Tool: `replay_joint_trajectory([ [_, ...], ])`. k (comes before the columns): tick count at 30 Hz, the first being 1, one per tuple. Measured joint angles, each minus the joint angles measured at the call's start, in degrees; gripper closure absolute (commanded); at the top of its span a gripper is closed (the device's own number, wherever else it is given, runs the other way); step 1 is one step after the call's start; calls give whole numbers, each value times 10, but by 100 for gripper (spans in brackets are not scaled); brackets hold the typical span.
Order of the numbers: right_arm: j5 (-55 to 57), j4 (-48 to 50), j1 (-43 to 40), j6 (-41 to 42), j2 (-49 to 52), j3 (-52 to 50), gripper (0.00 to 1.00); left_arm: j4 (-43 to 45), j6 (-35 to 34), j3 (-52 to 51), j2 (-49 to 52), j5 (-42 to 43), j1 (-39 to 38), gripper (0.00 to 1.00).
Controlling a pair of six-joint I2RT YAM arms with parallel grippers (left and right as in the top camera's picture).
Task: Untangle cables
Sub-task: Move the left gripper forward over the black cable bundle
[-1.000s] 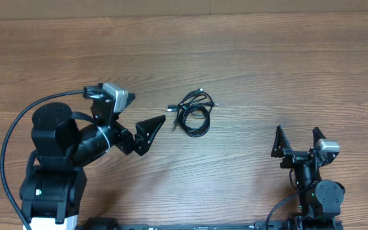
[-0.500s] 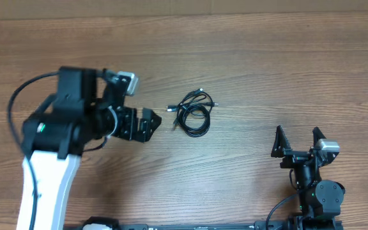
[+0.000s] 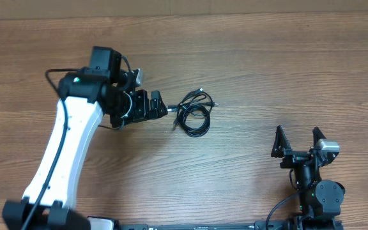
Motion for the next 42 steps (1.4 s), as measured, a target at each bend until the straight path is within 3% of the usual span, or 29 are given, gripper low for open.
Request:
replay_joint_trajectory([
  [9,0,0,0,0,0,0,0,-5,-33,0,77,24,0,0],
  [31,0,0,0,0,0,0,0,-4,-35,0,78,34,0,0],
  [42,0,0,0,0,0,0,0,52,-19,1,78,32,-15,0],
])
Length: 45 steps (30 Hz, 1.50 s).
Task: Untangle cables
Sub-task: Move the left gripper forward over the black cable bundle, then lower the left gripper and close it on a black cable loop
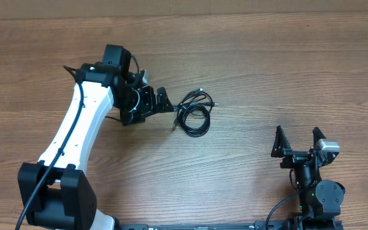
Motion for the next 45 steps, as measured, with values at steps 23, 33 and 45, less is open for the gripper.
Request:
replay_joint_trajectory([
  [23,0,0,0,0,0,0,0,221,41,1,23,-173,-134,0],
  [33,0,0,0,0,0,0,0,233,113,2,104,-135,-150,12],
  [45,0,0,0,0,0,0,0,263,146,2,116,-133,-153,21],
])
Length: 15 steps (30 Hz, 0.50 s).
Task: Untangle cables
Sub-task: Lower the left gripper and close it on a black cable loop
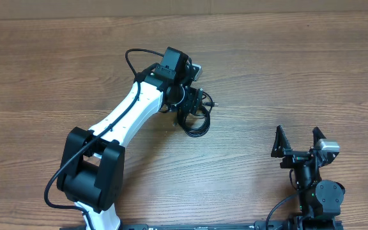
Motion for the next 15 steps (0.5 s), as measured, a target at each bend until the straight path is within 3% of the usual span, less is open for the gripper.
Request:
replay_joint_trajectory([
  [8,0,0,0,0,0,0,0,0,4,0,0,0,0,11],
  [11,0,0,0,0,0,0,0,0,5,0,0,0,0,2],
  [15,0,0,0,0,0,0,0,0,7,0,0,0,0,2],
])
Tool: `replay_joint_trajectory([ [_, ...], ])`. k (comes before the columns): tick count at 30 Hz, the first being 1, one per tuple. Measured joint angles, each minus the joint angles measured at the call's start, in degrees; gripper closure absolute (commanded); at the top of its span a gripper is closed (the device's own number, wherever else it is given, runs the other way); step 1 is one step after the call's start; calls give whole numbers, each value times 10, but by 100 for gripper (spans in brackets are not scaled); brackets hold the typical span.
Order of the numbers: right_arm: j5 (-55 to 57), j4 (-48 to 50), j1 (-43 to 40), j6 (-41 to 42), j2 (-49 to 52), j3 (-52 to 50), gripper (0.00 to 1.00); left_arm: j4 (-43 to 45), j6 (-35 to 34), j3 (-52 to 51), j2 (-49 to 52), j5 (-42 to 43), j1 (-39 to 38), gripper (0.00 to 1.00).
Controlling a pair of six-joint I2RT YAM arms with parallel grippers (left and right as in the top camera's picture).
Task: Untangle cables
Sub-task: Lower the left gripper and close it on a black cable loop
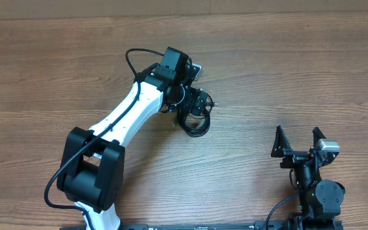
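A black cable bundle lies coiled at the middle of the wooden table, with a loose end poking out to the right. My left gripper points down onto the top of the bundle and covers its upper loops. The overhead view does not show how its fingers stand or whether they hold a strand. My right gripper rests open at the front right, far from the cable, with nothing between its fingers.
The white left arm stretches diagonally from its base at the front left to the bundle. The right arm's base sits at the front edge.
The left gripper has shifted slightly to the right over the top of the bundle. The cable and the right arm have not moved.
The left gripper stood open to the left of the bundle, its fingers pointing at it. It was then a little closer. Half a second ago it was on top of the bundle, where it remains. The right gripper stayed open and still throughout.
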Motion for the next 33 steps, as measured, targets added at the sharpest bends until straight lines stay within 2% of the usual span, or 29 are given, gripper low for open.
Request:
replay_joint_trajectory([
  [28,0,0,0,0,0,0,0,2,0,0,0,0,0,0],
  [31,0,0,0,0,0,0,0,8,0,0,0,0,0,7],
  [33,0,0,0,0,0,0,0,14,2,0,0,0,0,8],
])
